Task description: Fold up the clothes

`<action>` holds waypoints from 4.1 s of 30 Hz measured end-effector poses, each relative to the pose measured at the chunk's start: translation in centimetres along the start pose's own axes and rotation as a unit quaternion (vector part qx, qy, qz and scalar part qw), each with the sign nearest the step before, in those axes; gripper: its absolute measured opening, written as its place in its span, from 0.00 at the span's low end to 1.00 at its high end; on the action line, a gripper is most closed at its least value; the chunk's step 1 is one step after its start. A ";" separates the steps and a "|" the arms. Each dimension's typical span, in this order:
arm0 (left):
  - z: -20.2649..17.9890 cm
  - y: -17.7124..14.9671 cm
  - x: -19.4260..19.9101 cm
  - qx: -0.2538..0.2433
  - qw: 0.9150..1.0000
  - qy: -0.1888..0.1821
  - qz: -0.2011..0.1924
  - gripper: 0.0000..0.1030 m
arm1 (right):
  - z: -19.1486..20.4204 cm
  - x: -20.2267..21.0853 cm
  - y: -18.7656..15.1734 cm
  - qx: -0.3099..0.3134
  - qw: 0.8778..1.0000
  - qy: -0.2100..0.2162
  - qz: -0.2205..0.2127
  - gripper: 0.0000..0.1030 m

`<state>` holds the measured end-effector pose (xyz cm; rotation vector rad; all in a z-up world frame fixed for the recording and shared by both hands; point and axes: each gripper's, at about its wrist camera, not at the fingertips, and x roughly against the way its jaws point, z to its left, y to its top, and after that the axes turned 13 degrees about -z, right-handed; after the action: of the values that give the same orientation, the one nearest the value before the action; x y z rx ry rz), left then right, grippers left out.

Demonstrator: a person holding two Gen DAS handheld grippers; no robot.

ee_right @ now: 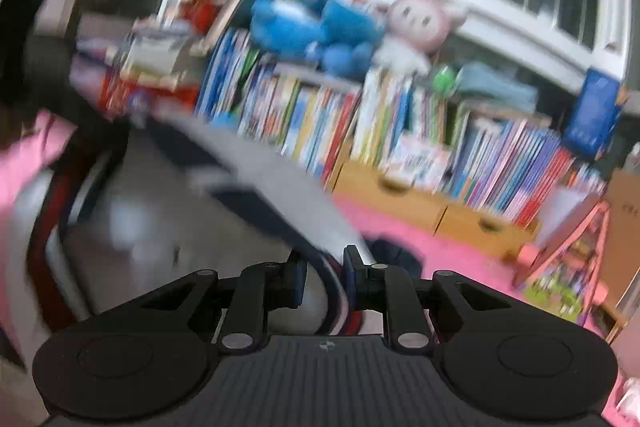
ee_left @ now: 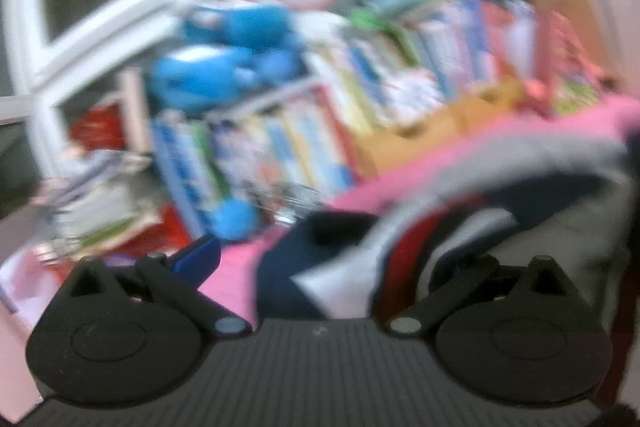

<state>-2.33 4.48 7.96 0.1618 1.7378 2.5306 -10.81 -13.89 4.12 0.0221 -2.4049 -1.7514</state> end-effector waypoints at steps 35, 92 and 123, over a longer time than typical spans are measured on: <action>2.2 -1.0 3.3 0.058 0.996 -0.009 0.068 1.00 | -4.6 3.3 3.1 -0.051 0.989 -0.129 -0.059 0.26; 4.0 -9.3 0.7 0.139 0.961 -0.097 0.217 1.00 | -6.9 -0.5 -8.2 -0.041 0.985 0.059 0.159 0.36; 4.0 -8.6 -1.3 0.196 0.948 -0.145 0.203 1.00 | -9.6 4.9 -3.1 -0.239 0.917 0.308 0.081 0.75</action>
<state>-0.58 11.16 1.28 0.9518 2.2330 2.1895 -14.51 -24.41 4.64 0.2625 -1.4681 -1.8485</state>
